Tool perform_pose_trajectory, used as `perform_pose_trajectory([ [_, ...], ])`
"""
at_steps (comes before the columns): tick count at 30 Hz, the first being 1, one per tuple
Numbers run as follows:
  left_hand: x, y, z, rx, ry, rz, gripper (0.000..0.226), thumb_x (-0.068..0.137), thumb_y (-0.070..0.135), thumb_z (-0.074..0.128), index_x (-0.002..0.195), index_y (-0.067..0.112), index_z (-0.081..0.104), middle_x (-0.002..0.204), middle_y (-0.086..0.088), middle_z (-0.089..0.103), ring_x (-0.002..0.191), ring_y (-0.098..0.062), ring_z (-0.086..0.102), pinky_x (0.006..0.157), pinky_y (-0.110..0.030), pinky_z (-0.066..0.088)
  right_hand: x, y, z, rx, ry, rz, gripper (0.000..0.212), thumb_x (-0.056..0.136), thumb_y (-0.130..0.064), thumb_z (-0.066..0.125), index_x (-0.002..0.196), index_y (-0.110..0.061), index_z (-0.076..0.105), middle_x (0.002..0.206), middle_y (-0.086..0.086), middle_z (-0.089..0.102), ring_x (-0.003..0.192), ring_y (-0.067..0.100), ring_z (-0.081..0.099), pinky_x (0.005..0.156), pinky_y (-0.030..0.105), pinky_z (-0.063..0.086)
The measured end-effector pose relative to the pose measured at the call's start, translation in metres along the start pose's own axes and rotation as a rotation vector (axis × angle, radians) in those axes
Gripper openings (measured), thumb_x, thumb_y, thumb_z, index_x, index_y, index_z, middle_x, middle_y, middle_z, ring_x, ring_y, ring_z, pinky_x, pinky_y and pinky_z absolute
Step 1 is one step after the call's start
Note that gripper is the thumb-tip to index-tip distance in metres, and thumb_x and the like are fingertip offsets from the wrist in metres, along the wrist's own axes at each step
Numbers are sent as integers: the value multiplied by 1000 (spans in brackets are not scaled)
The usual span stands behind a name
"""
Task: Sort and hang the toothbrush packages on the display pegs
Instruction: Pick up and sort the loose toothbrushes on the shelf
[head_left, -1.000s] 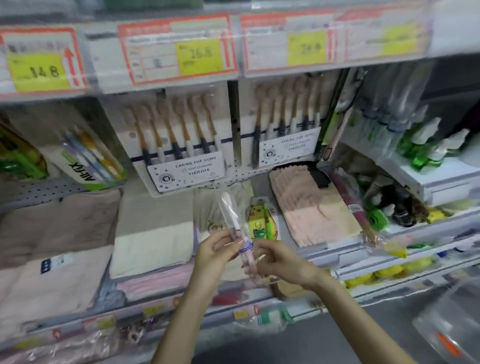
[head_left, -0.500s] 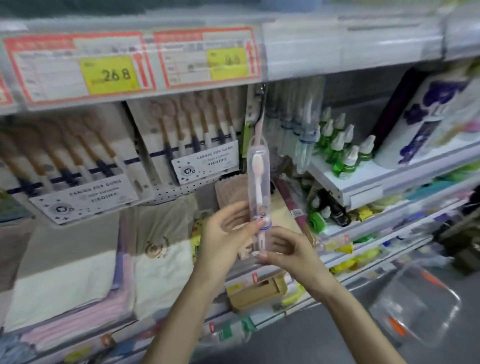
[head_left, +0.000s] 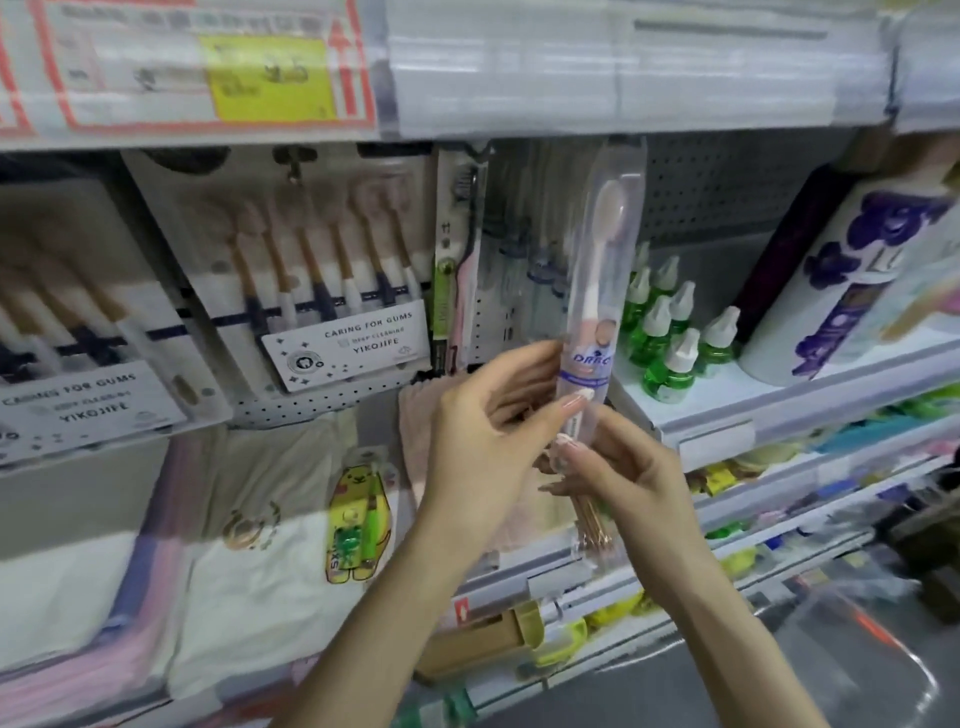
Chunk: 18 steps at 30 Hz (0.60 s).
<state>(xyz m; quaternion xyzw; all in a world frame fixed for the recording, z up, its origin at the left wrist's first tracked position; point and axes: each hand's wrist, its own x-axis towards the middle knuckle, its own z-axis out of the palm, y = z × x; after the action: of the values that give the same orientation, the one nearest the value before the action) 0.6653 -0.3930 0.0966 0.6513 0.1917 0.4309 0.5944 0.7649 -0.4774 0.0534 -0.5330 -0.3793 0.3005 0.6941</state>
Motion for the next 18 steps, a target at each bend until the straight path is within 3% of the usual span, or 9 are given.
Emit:
perform_pose_trajectory([
  [5, 10, -5, 29, -4, 37, 50, 40, 79, 1, 72, 102, 32, 66, 103, 12, 73, 98, -1, 67, 84, -14, 49, 16, -5, -23, -9, -27, -25, 37, 78, -21, 62, 115, -18, 67, 96, 1, 76, 83, 14, 71, 62, 24, 55],
  [10, 19, -18, 51, -18, 125, 68, 35, 80, 0, 71, 102, 27, 66, 100, 7, 73, 97, -5, 68, 82, -16, 50, 28, -2, -45, -19, -68, -24, 40, 79, -20, 63, 118, -15, 66, 99, 4, 75, 85, 18, 70, 68, 32, 59],
  [15, 21, -27, 64, -31, 200, 49, 34, 80, 1, 71, 108, 21, 66, 103, 4, 73, 97, -7, 68, 85, -22, 52, 33, 0, -57, -25, -138, -3, 36, 82, -20, 61, 117, -10, 67, 94, 6, 75, 83, 20, 71, 67, 31, 59],
  [18, 23, -26, 68, -14, 235, 51, 35, 80, 0, 71, 106, 24, 65, 100, 7, 73, 95, -5, 68, 83, -18, 52, 38, -2, -61, -30, -178, 2, 32, 87, -16, 61, 118, -11, 66, 98, 5, 75, 88, 20, 72, 70, 33, 59],
])
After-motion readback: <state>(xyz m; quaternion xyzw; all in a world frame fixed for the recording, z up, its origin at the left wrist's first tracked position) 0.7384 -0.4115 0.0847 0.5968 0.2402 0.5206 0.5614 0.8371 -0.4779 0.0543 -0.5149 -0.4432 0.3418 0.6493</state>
